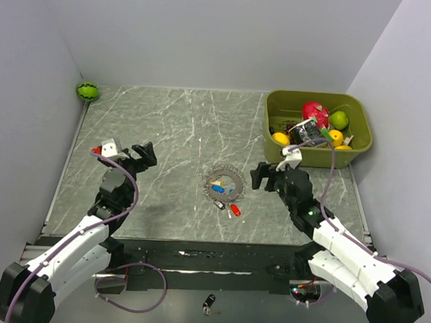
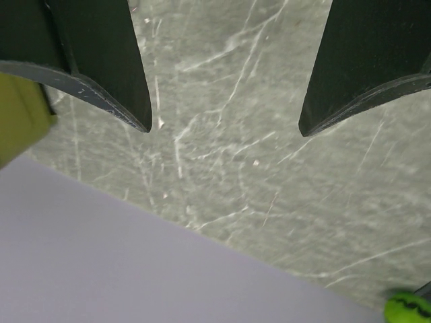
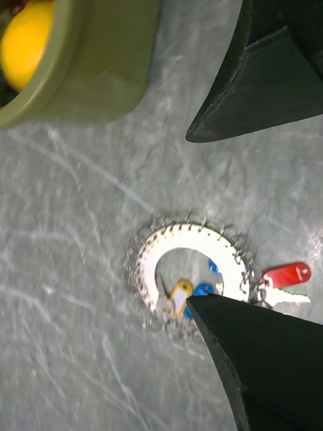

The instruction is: Put the keys on the keyring

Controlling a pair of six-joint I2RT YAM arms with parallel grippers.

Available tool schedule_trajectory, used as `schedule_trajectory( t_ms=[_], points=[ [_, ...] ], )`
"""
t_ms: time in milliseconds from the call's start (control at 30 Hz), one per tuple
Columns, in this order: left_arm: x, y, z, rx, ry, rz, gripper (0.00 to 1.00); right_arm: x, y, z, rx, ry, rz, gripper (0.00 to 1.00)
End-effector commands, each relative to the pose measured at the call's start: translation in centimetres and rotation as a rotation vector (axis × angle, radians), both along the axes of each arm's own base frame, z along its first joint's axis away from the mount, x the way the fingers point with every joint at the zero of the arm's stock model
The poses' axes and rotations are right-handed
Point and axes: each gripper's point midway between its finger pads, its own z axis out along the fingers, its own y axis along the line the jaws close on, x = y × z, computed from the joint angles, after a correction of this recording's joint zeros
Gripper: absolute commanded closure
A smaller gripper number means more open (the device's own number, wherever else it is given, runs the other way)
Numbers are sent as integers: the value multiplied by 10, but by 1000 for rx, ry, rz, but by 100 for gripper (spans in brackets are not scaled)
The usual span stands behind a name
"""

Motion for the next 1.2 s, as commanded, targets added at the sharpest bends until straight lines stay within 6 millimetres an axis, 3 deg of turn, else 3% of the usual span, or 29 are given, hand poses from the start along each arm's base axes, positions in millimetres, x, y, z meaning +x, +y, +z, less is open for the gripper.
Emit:
schedule_trajectory(
  t_ms=[0,300,600,867,1167],
  points=[
    [-2,12,-16,-19,40,64,4,5,-28,10,52,-69,-171,0],
    [-2,13,-55,7,150,82,4,-5,-52,-6,33,-83,-261,0],
    [-2,12,-52,12,147,72,4,-8,-49,-11,43,-87,-237,0],
    [-7,14,-35,-6,89,66,4,-7,-47,-1,43,-119,-219,0],
    [-10,23,-33,6,87,109,4,-4,-38,13,64,-158,-175,0]
  ],
)
